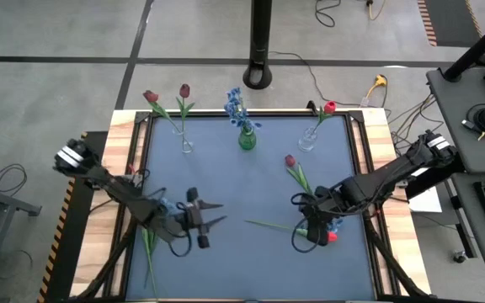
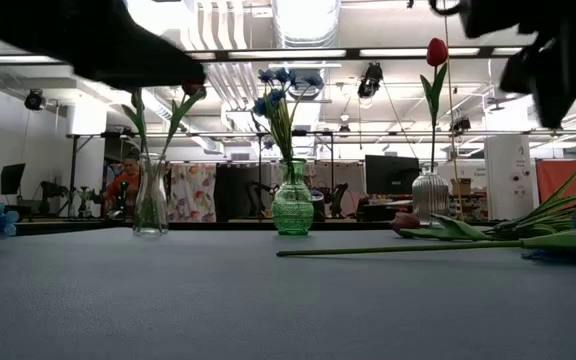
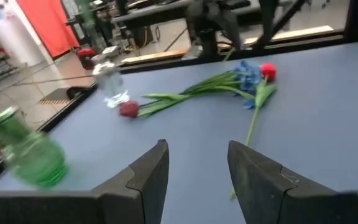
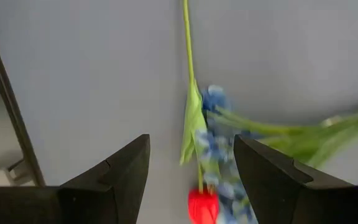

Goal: Sort flowers into vase by color
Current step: Put the right pink flower into the right transparent vase

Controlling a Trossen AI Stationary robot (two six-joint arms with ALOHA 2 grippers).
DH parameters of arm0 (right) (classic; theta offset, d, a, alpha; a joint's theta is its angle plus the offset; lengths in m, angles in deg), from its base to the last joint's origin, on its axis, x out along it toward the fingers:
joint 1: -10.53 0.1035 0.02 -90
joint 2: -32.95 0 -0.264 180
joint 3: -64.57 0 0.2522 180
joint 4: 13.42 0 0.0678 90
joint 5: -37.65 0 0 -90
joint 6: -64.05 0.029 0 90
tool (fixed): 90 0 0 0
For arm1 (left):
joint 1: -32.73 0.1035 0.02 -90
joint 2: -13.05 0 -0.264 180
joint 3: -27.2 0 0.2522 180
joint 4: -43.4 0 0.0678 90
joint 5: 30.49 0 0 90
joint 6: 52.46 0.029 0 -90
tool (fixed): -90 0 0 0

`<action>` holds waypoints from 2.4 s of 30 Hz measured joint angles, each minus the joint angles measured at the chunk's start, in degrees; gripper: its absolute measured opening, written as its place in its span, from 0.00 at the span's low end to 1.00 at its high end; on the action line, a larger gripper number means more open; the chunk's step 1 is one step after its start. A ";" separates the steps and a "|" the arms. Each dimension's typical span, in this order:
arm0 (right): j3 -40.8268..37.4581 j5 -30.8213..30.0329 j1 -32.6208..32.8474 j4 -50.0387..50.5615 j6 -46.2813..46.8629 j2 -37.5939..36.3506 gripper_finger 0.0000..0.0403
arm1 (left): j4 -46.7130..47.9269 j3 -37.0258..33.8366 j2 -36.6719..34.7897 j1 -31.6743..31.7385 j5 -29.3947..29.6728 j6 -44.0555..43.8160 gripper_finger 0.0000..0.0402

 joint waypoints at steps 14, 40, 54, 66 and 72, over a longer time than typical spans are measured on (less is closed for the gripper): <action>12.13 -8.23 6.91 8.08 1.74 -0.07 0.56 | 0.05 21.82 26.09 9.99 -21.91 7.00 0.37; 12.09 -13.22 7.41 7.97 -0.40 -0.04 0.56 | -0.44 33.12 43.01 18.46 -35.27 3.70 0.25; 12.06 -14.12 7.41 7.86 -2.80 -0.02 0.56 | 0.51 32.97 42.73 18.59 -34.84 3.77 0.00; 12.02 -15.37 8.02 7.56 -5.73 -0.77 0.56 | 2.57 24.29 29.84 16.58 -34.62 4.86 0.00; 12.02 -16.63 8.92 7.05 -5.94 -3.36 0.56 | -5.00 12.85 18.22 15.12 -33.55 4.14 0.00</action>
